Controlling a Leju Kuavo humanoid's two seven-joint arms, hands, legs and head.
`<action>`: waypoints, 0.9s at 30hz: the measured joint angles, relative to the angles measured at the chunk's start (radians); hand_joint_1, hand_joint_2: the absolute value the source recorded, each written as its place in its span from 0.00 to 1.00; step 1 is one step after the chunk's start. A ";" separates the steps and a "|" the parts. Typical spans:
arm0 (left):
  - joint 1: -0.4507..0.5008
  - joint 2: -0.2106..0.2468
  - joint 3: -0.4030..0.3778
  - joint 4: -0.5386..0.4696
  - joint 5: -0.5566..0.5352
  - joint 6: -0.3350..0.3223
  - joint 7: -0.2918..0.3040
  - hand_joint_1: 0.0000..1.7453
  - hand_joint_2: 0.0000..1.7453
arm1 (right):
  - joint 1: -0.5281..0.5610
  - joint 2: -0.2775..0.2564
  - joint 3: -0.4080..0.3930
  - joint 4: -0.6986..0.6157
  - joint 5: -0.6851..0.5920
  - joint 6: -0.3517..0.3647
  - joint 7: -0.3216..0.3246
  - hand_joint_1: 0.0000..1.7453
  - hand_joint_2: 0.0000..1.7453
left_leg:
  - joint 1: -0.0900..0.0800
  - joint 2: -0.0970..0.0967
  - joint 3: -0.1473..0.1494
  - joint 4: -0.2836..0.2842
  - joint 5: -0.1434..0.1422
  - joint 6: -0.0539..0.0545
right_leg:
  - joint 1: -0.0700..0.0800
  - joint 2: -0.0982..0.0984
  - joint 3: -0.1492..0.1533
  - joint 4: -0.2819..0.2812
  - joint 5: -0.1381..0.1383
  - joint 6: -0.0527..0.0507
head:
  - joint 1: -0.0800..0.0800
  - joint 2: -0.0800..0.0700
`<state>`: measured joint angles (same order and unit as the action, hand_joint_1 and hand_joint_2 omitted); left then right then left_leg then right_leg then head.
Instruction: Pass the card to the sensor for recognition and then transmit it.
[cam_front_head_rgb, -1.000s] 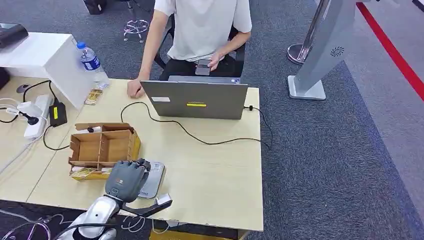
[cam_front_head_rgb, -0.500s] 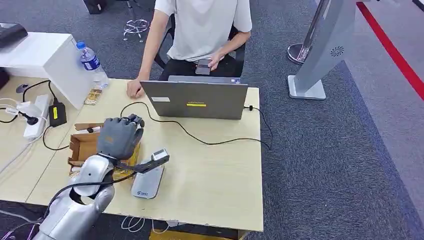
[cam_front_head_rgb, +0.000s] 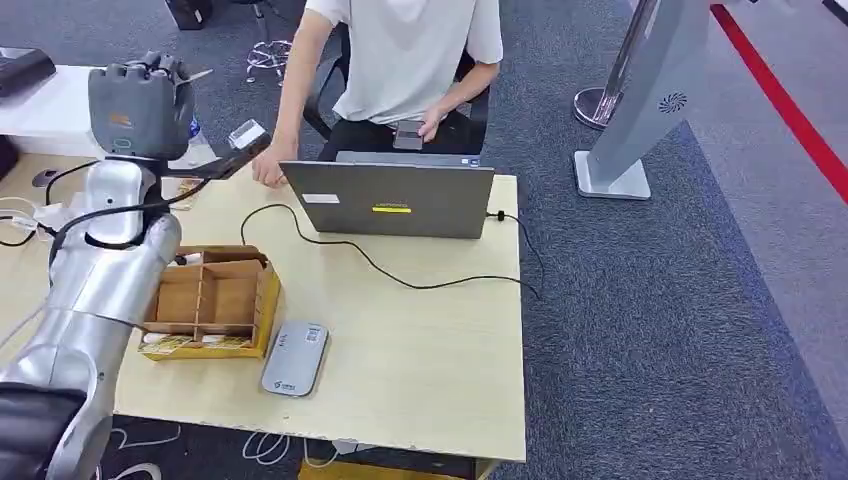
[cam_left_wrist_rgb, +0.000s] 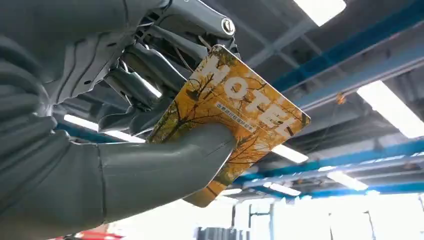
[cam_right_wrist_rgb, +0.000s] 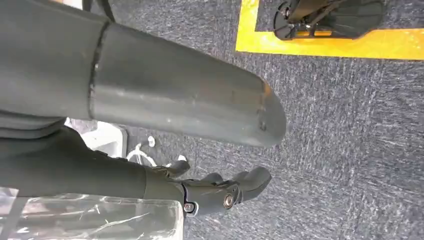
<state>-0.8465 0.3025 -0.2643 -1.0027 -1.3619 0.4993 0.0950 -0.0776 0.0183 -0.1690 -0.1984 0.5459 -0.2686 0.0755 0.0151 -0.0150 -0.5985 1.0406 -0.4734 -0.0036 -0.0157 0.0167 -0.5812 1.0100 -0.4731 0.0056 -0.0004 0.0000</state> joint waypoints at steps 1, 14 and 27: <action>-0.032 -0.002 0.003 0.042 0.000 -0.010 0.003 1.00 1.00 | -0.001 0.000 0.001 0.000 0.006 0.002 0.004 0.00 0.00 | 0.000 0.000 0.000 0.000 0.000 0.000 | 0.000 0.000 0.000 0.000 0.000 0.000 | -0.001 0.000; -0.216 -0.038 0.013 0.323 0.021 -0.050 0.002 1.00 1.00 | -0.004 0.006 0.013 0.000 0.024 0.014 0.016 0.00 0.00 | 0.000 0.000 -0.001 0.000 0.000 0.000 | 0.000 0.000 0.000 0.000 0.000 0.000 | 0.000 0.000; -0.218 -0.042 0.042 0.359 0.118 -0.047 -0.064 0.00 1.00 | -0.003 0.006 0.013 0.000 0.032 0.017 0.005 0.00 0.00 | 0.000 0.000 -0.001 0.000 0.000 0.000 | 0.000 0.000 0.000 0.000 0.000 0.000 | 0.000 0.000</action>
<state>-1.0641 0.2605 -0.2224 -0.6435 -1.2440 0.4520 0.0314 -0.0801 0.0244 -0.1556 -0.1984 0.5776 -0.2518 0.0801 0.0148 -0.0151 -0.5992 1.0405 -0.4734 -0.0037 -0.0160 0.0165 -0.5813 1.0102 -0.4732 0.0056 -0.0004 0.0000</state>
